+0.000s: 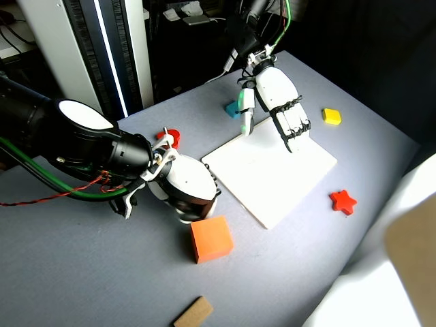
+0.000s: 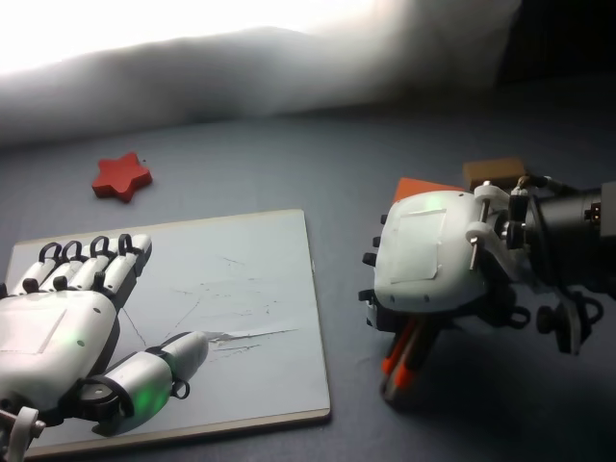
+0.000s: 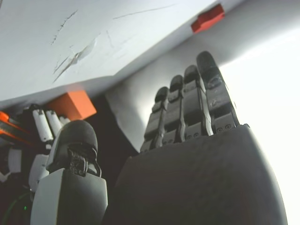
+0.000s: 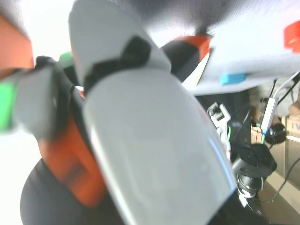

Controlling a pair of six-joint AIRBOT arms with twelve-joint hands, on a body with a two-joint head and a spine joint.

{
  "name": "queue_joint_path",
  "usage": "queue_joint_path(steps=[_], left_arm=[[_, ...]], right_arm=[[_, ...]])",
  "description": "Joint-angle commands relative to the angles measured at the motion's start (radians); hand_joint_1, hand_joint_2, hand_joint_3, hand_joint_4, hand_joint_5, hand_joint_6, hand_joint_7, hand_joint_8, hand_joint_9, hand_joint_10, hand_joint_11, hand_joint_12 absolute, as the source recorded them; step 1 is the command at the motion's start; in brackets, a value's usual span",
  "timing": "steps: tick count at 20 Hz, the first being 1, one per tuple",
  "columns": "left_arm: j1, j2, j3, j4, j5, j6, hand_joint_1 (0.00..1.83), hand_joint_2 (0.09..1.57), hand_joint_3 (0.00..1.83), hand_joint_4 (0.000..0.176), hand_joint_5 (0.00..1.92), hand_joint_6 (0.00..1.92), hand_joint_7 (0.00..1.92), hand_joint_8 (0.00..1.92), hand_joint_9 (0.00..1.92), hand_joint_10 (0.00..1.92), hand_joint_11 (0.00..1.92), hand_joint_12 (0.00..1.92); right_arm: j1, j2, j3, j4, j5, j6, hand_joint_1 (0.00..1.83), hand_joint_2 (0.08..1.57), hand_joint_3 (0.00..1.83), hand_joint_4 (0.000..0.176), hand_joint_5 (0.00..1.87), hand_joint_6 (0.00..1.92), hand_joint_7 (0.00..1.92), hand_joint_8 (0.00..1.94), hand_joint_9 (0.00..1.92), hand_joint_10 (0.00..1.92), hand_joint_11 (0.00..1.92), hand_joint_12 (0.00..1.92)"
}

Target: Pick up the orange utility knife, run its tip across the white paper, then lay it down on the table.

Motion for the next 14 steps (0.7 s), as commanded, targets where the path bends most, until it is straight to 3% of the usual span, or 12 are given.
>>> queue_joint_path(steps=[1, 3, 7, 10, 13, 14], left_arm=[[-0.006, 0.000, 0.004, 0.058, -0.097, 0.000, 0.05, 1.28, 0.00, 0.000, 0.00, 0.00, 0.05, 0.00, 0.07, 0.00, 0.00, 0.47], [-0.006, 0.000, 0.004, 0.058, -0.097, 0.000, 0.08, 1.28, 0.00, 0.000, 0.00, 0.00, 0.06, 0.01, 0.08, 0.00, 0.00, 0.45], [-0.007, 0.000, 0.004, 0.058, -0.098, 0.000, 0.08, 1.28, 0.00, 0.000, 0.00, 0.00, 0.06, 0.00, 0.08, 0.00, 0.00, 0.45], [-0.012, 0.000, 0.004, 0.058, -0.097, 0.000, 0.04, 1.28, 0.00, 0.000, 0.00, 0.00, 0.07, 0.00, 0.09, 0.00, 0.00, 0.45], [-0.014, 0.000, 0.007, 0.057, -0.097, 0.001, 0.06, 1.29, 0.00, 0.000, 0.00, 0.00, 0.08, 0.00, 0.09, 0.00, 0.00, 0.47], [-0.015, 0.000, 0.011, 0.053, -0.097, 0.001, 0.08, 1.29, 0.00, 0.000, 0.00, 0.00, 0.07, 0.00, 0.09, 0.00, 0.00, 0.43]], right_arm=[[0.017, 0.006, -0.008, 0.008, -0.038, 0.001, 1.64, 1.23, 0.00, 0.176, 1.42, 1.92, 1.58, 1.94, 1.64, 1.92, 1.74, 1.92], [0.022, 0.009, -0.018, 0.008, -0.056, 0.018, 1.62, 1.24, 0.00, 0.176, 1.38, 1.92, 1.57, 1.94, 1.65, 1.92, 1.74, 1.92], [0.053, 0.018, -0.048, 0.009, -0.121, 0.199, 1.63, 1.23, 0.00, 0.176, 1.37, 1.92, 1.55, 1.94, 1.61, 1.92, 1.71, 1.92], [0.083, 0.009, -0.053, 0.009, -0.253, 0.237, 1.63, 1.23, 0.00, 0.176, 1.39, 1.92, 1.55, 1.94, 1.62, 1.92, 1.71, 1.92], [0.108, -0.032, -0.050, 0.003, -0.467, 0.356, 1.63, 1.24, 0.00, 0.176, 1.35, 1.92, 1.55, 1.94, 1.62, 1.92, 1.70, 1.92], [0.108, -0.041, -0.047, -0.075, -0.495, 0.431, 1.62, 1.24, 0.00, 0.176, 1.34, 1.92, 1.54, 1.94, 1.62, 1.92, 1.70, 1.92]])
